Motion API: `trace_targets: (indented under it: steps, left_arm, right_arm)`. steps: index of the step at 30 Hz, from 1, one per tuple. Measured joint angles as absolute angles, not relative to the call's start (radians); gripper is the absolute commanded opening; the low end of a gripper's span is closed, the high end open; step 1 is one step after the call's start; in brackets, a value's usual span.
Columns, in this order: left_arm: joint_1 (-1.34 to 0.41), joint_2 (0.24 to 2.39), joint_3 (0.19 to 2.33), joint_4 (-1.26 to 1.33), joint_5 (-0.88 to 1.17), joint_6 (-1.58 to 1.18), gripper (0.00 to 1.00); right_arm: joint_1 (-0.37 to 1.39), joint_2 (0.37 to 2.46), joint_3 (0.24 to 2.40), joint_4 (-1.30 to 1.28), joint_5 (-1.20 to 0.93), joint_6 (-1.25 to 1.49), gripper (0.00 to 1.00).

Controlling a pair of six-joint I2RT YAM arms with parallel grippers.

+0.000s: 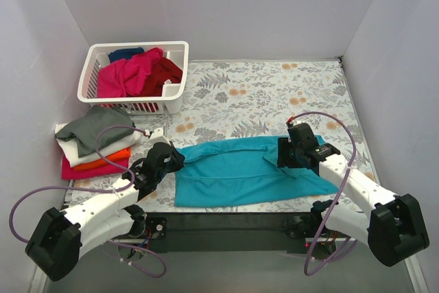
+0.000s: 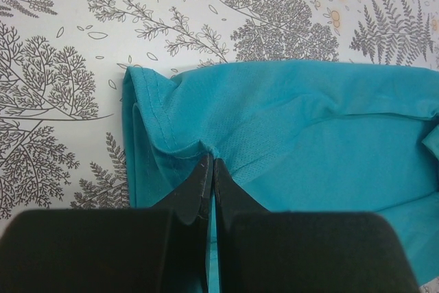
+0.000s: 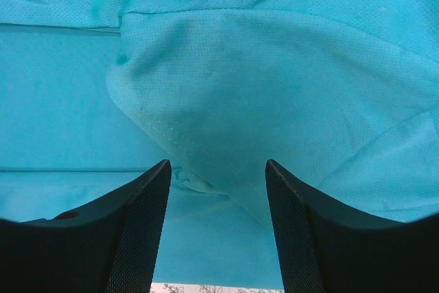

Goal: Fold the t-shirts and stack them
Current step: Fold the tshirt

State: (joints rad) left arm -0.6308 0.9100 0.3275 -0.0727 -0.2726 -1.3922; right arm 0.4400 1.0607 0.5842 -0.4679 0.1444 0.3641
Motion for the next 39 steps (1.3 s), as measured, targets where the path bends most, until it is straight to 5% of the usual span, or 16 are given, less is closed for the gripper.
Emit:
trace_targets:
  steps: [20,35,39]
  left_arm:
    - [-0.631,0.913,0.315,-0.067,-0.261,-1.391,0.00]
    - [-0.631,0.906,0.312,-0.067,-0.250,-1.392,0.00]
    - [-0.631,0.906,0.312,-0.067,-0.246,-1.392,0.00]
  right_arm:
    - [0.558,1.213,0.573,-0.380,0.182,0.380,0.43]
    - [0.572,1.150,0.573,-0.376,0.256,0.394,0.18]
    - [0.572,1.150,0.573,-0.375,0.259,0.394,0.04]
